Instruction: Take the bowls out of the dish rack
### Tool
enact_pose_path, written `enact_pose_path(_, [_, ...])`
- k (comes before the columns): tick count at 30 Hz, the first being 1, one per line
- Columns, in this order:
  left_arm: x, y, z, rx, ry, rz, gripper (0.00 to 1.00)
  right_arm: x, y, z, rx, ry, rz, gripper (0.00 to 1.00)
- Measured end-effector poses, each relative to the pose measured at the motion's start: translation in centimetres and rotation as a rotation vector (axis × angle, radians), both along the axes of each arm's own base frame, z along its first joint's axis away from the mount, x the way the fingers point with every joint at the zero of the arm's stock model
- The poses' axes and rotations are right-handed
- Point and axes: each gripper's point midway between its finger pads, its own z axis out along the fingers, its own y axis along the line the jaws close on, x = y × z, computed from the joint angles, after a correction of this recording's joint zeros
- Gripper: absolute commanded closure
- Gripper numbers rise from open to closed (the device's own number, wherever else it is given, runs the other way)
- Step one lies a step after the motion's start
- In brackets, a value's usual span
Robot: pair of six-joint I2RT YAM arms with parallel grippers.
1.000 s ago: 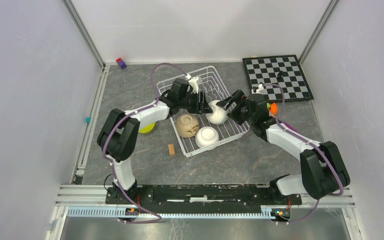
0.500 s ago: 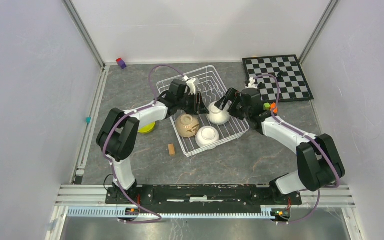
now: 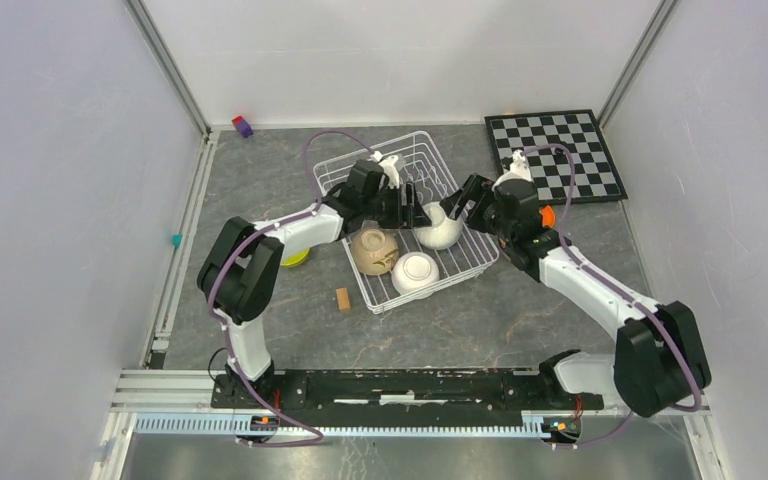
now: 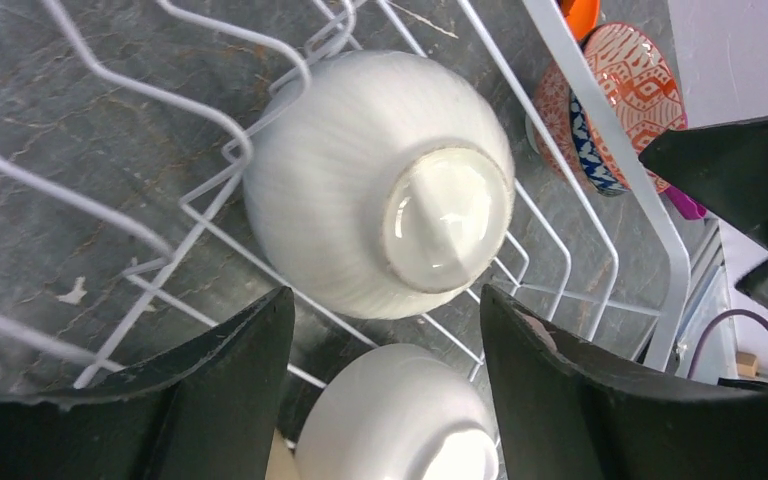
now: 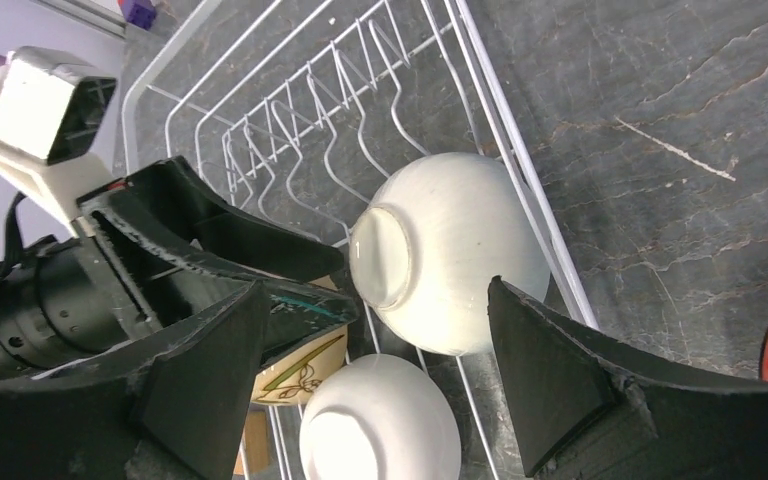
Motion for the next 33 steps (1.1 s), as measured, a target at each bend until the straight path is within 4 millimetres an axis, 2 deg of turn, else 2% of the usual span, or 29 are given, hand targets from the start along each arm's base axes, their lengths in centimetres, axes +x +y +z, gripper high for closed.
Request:
enact_pose_path(5, [0.4, -1.4, 0.0, 0.013, -0.015, 0.032, 0.45, -0.9, -0.6, 0.9, 0.014, -0.054, -0.008, 0.14])
enact_pose_path(12, [1.2, -1.3, -0.5, 0.022, -0.008, 0.095, 0.66, -1.5, -1.2, 0.3, -0.002, -0.059, -0.019, 0.11])
enact_pose_path(16, [1.7, -1.2, -0.4, 0.013, -0.019, 0.119, 0.68, -1.5, -1.2, 0.0, -0.019, -0.058, -0.008, 0.05])
enact_pose_path(19, [1.6, -1.1, -0.4, 0.004, -0.026, 0.123, 0.7, -1.4, -1.1, -1.1, -0.048, -0.036, 0.01, 0.02])
enact_pose_path(22, [1.6, -0.8, -0.5, -0.004, -0.03, 0.129, 0.71, -1.2, -0.5, -2.2, -0.079, 0.001, 0.039, 0.02])
enact_pose_path(33, [1.3, 0.1, -0.5, -0.018, -0.039, 0.136, 0.74, -0.7, 0.8, -3.4, -0.13, 0.062, 0.084, 0.02])
